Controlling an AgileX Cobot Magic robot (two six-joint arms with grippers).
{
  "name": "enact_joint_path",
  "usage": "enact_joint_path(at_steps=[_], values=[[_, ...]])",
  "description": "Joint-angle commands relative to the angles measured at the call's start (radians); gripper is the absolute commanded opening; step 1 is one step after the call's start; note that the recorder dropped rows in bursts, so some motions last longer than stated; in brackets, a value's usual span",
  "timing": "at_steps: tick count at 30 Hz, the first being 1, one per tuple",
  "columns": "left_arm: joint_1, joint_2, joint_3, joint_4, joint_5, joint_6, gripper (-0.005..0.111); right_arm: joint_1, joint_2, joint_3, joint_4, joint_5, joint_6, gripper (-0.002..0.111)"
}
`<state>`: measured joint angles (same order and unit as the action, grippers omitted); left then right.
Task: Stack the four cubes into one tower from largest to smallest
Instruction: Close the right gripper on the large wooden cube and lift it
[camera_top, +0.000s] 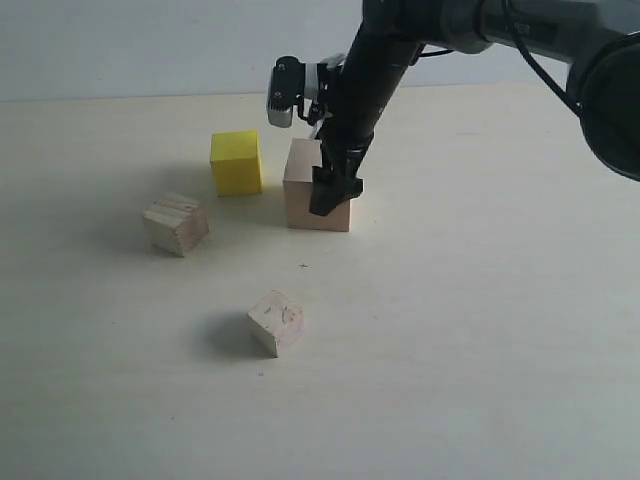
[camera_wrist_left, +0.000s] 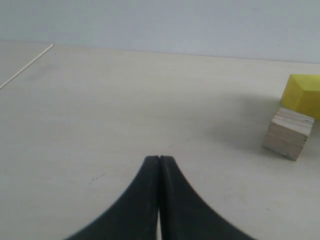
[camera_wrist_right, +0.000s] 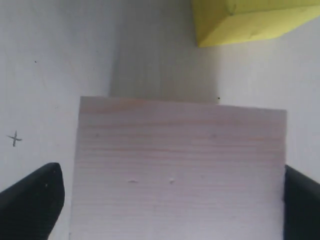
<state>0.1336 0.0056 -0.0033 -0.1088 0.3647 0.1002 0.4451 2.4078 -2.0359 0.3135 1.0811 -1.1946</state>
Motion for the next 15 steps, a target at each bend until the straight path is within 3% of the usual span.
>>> enact_joint_path(at_steps=[1, 15], values=[[-0.007, -0.006, 0.003, 0.002, -0.010, 0.000, 0.000, -0.005, 0.026, -0.007, -0.004, -0.007, -0.012, 0.105], [-0.007, -0.006, 0.003, 0.002, -0.010, 0.000, 0.000, -0.005, 0.022, -0.007, 0.001, -0.060, -0.006, 0.105]])
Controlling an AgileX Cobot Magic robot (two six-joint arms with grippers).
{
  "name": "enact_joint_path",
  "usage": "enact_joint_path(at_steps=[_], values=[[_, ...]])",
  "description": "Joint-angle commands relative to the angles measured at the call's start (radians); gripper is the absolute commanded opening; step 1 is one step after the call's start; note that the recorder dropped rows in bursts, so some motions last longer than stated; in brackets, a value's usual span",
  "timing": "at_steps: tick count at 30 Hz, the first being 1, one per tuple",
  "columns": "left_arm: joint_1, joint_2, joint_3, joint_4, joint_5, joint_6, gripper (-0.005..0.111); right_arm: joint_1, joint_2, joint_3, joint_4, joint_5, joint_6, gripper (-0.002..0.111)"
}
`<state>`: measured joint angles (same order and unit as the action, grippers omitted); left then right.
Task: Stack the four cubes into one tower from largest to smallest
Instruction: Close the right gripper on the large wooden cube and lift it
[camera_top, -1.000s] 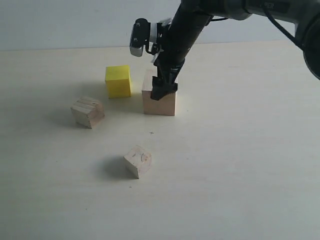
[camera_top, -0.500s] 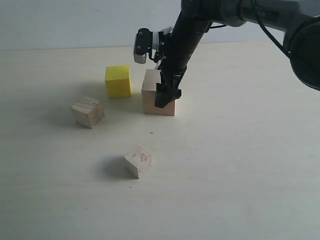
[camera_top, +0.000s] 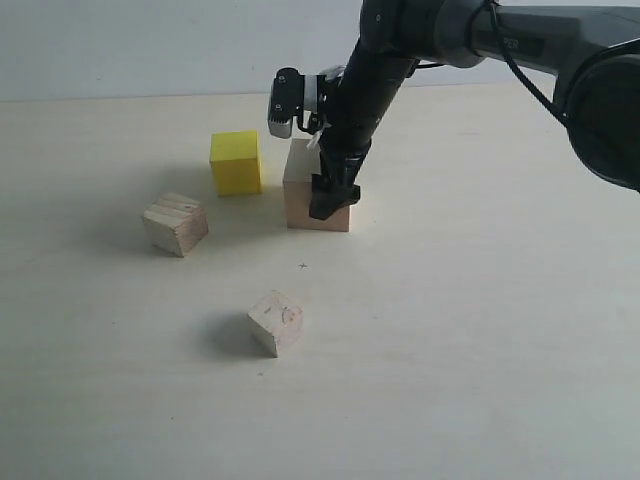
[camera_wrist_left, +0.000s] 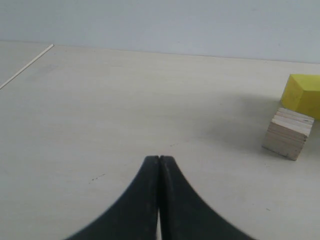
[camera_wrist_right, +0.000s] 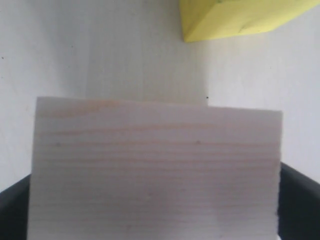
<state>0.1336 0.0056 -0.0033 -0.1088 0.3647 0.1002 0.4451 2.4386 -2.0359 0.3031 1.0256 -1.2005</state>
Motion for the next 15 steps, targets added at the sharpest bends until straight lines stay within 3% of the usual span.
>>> enact_joint_path(at_steps=[1, 15], values=[[-0.007, -0.006, 0.003, 0.002, -0.010, 0.000, 0.000, -0.005, -0.009, -0.007, 0.016, -0.007, -0.002, 0.105], [-0.007, -0.006, 0.003, 0.002, -0.010, 0.000, 0.000, -0.005, 0.036, -0.005, 0.026, -0.035, -0.002, 0.105]])
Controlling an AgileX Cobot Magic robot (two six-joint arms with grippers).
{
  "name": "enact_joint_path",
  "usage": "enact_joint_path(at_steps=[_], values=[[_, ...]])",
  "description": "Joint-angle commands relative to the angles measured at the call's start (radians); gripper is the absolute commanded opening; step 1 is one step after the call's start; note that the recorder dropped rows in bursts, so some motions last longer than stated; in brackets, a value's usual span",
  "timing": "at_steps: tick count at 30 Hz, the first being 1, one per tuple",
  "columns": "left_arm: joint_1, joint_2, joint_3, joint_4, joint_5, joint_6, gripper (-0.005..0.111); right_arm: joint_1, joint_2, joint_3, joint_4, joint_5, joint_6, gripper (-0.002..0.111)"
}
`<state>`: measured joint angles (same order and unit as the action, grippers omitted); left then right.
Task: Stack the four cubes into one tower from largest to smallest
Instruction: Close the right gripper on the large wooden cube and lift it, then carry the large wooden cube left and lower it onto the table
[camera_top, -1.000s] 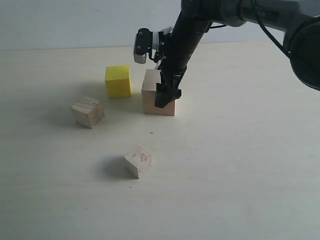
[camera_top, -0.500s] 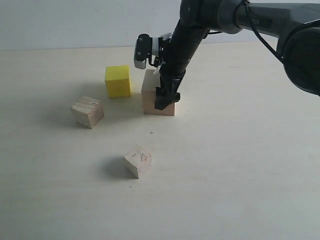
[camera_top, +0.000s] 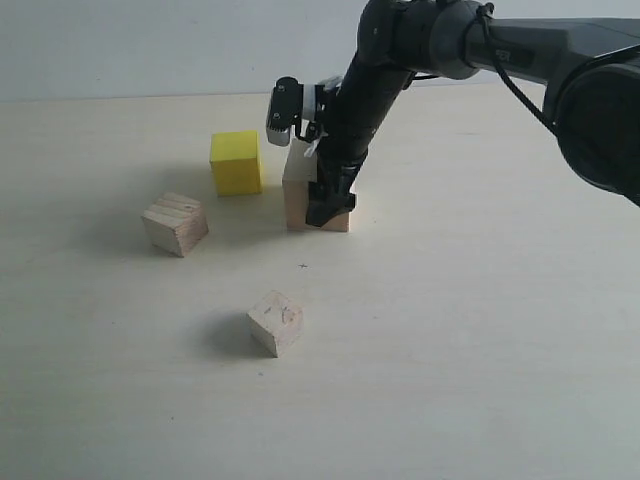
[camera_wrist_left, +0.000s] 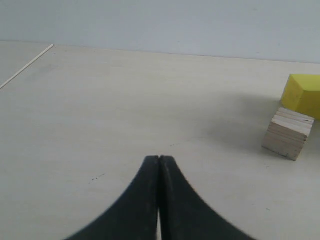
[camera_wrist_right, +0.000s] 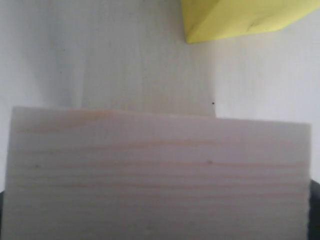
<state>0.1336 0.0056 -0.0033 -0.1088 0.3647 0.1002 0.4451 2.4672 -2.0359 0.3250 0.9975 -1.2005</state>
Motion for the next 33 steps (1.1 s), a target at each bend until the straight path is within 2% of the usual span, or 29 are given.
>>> enact_joint_path(at_steps=[1, 5, 8, 16, 20, 27, 33], values=[[-0.007, -0.006, 0.003, 0.002, -0.010, 0.000, 0.000, -0.005, 0.008, -0.005, 0.004, -0.007, 0.000, 0.105], [-0.007, -0.006, 0.003, 0.002, -0.010, 0.000, 0.000, -0.005, 0.008, -0.005, 0.004, -0.007, 0.026, 0.098], [-0.007, -0.006, 0.003, 0.002, -0.010, 0.000, 0.000, -0.005, 0.008, -0.005, 0.004, -0.003, 0.026, 0.082], [-0.007, -0.006, 0.003, 0.002, -0.010, 0.000, 0.000, -0.005, -0.011, -0.005, 0.004, 0.047, 0.050, 0.024], [-0.007, -0.006, 0.003, 0.002, -0.010, 0.000, 0.000, -0.003, -0.035, -0.005, 0.004, 0.067, 0.050, 0.000], [-0.007, -0.006, 0.003, 0.002, -0.010, 0.000, 0.000, -0.003, -0.090, -0.005, 0.004, 0.071, 0.050, 0.000], [-0.007, -0.006, 0.003, 0.002, -0.010, 0.000, 0.000, -0.003, -0.101, -0.005, 0.023, 0.177, 0.050, 0.000]])
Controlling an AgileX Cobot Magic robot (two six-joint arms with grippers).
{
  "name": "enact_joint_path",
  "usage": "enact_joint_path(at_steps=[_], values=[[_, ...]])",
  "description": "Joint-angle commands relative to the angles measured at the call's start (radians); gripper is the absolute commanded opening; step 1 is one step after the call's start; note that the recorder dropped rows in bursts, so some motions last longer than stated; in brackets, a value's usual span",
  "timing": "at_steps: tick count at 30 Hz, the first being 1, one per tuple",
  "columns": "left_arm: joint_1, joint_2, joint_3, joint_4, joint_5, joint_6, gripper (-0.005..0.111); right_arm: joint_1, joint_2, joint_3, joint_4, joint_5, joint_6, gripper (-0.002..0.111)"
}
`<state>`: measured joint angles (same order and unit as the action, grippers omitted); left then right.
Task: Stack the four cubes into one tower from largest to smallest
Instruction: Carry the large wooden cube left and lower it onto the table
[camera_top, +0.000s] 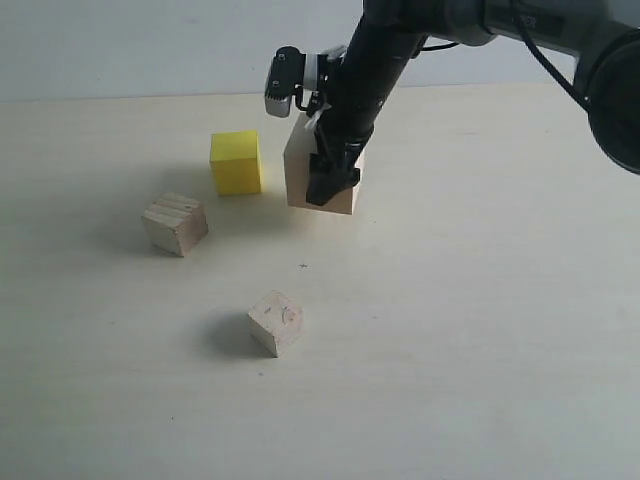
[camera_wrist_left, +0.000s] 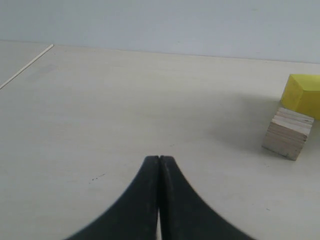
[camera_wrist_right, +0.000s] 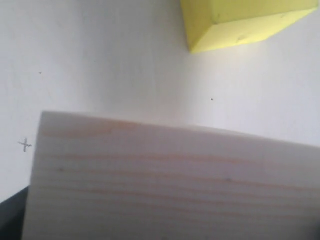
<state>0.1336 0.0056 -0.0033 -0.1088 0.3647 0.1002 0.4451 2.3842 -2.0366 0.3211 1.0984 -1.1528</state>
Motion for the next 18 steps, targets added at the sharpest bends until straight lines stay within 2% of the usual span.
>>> enact_joint_path(at_steps=[1, 13, 18], values=[[-0.007, -0.006, 0.003, 0.002, -0.010, 0.000, 0.000, 0.003, -0.018, -0.004, 0.027, 0.098, 0.002, 0.000], [-0.007, -0.006, 0.003, 0.002, -0.010, 0.000, 0.000, 0.110, -0.014, -0.004, 0.057, 0.123, -0.006, 0.000], [-0.007, -0.006, 0.003, 0.002, -0.010, 0.000, 0.000, 0.120, -0.014, 0.000, 0.061, 0.123, -0.006, 0.000]])
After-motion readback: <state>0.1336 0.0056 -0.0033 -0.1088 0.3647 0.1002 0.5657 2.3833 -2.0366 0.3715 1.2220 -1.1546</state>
